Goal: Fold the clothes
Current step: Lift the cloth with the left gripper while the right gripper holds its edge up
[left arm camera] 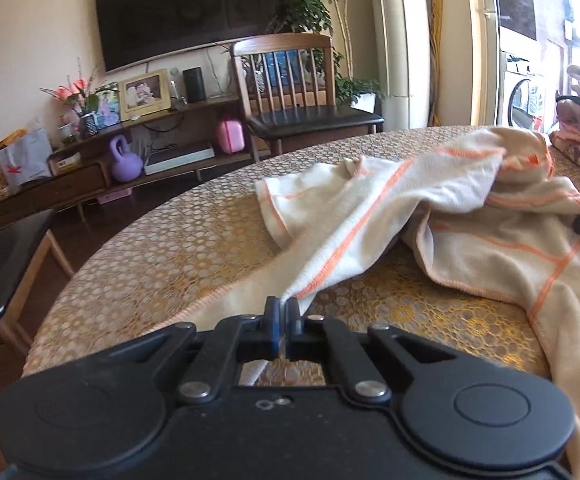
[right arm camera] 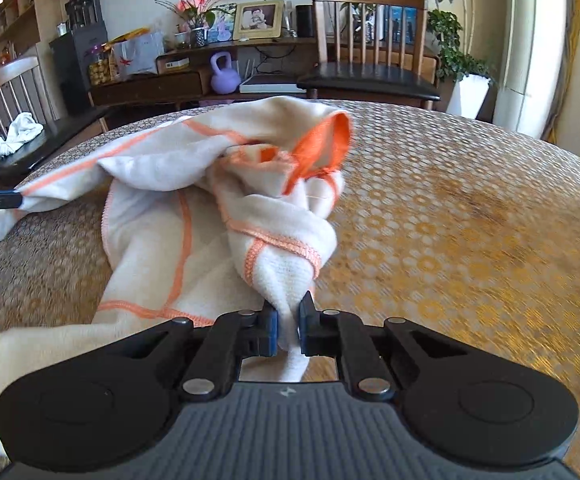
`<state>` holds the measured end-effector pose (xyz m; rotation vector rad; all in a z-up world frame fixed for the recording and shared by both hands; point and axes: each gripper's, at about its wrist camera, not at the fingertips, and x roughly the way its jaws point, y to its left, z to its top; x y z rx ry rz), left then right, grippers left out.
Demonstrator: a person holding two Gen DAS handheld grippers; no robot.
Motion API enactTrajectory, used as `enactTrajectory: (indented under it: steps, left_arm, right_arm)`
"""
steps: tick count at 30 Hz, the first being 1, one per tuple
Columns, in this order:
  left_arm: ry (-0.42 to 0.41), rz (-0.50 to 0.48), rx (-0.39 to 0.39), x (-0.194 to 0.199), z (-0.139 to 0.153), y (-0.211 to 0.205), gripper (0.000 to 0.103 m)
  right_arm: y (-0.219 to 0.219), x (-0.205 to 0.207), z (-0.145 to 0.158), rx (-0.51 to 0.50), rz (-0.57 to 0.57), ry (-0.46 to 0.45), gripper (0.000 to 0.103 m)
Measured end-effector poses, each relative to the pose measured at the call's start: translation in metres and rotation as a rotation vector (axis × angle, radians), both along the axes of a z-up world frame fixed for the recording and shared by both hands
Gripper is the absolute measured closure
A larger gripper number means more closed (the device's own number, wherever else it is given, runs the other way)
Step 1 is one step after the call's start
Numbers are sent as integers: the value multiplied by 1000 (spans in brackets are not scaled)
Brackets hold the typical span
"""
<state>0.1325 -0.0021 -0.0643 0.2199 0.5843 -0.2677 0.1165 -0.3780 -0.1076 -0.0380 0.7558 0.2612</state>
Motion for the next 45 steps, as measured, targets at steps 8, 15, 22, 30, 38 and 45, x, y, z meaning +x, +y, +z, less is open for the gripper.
enactTrajectory:
  steps: [8,15,22,30,38,45]
  left_arm:
    - [11,11,-1,-48,6,-7,103]
    - [-3,-6,25,-64,11,-18,103]
    - [-59,1,36,-41,33,-26,103]
    - [-127,-15,42,-12,55,-26,101]
    - [-187,-36,22,16,72,-34,101]
    - [-270,-69,26,40,94,-56,103]
  right_arm:
    - [-38,-46,-1,-13,-40,19,97]
    - [-59,-72,8,26,-11,-7,96]
    - [-9,-32,41,-82,133,-103,80]
    - [52,23,51,-159,287,-186,45]
    - [77,56,23,-215,377,-93,65]
    - [61,62,30,-239,293,-141,94]
